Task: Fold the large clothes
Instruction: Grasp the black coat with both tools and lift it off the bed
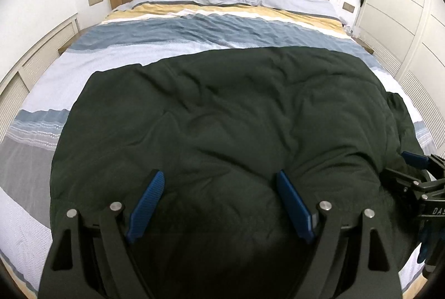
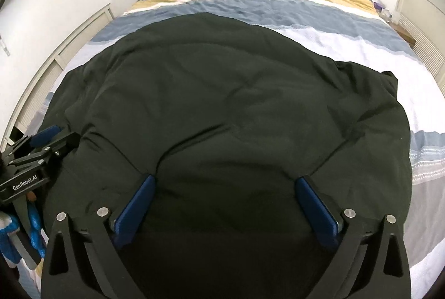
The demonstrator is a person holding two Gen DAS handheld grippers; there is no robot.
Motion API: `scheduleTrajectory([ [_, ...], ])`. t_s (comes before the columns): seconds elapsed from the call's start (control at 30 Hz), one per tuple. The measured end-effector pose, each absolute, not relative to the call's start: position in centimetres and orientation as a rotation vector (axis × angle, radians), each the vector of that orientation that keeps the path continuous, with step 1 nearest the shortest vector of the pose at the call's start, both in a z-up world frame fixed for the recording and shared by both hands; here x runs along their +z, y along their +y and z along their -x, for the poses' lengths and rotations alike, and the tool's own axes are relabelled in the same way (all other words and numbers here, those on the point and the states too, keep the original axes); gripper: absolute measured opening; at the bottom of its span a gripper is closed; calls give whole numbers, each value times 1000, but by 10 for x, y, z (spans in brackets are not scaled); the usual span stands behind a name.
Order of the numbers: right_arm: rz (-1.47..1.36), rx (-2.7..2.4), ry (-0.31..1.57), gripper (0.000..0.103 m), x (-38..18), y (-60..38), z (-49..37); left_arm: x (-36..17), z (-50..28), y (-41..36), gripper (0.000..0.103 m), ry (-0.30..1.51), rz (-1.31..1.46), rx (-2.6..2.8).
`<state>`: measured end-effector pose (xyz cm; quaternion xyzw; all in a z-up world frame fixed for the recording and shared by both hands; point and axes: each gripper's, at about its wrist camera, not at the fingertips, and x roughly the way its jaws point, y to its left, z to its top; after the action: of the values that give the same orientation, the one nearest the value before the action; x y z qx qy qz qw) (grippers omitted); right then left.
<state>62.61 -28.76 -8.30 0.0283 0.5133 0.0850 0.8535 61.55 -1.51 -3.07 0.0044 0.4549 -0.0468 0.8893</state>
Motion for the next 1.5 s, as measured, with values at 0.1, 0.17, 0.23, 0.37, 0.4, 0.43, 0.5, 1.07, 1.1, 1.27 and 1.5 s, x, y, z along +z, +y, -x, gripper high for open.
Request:
scheduleTrajectory([
  [0.1,-62,179,1091,102,-84,-291,-624,-31,-611,-16,83,939,-15,-106],
  [0.17,-71,181,1102,102,-85,-294,-620,-31,-610,-14,83,963,-12,-121],
  [0.23,-75,184,1108,102,-84,-296,-618,-28,-611,-11,83,984,-3,-138],
  [0.37,-115,172,1091,102,-70,-320,-613,-8,-609,20,84,946,64,-145],
  [0.4,-129,168,1085,102,-66,-328,-613,-1,-609,36,84,931,80,-132],
  [0.43,-143,157,1075,102,-61,-340,-613,3,-611,46,84,928,92,-126],
  [0.5,-168,116,1049,102,-49,-372,-616,10,-616,77,84,932,125,-99],
  [1.07,-495,186,1282,102,-139,-477,-668,-78,-656,226,84,1161,528,-104],
  [1.1,-506,202,1295,102,-147,-477,-669,-86,-660,227,84,1174,539,-120],
  [1.27,-590,268,1306,102,-177,-479,-674,-118,-676,226,92,1209,612,-179],
  [1.5,-610,345,1326,102,-206,-470,-695,-157,-694,218,101,1230,729,-254],
])
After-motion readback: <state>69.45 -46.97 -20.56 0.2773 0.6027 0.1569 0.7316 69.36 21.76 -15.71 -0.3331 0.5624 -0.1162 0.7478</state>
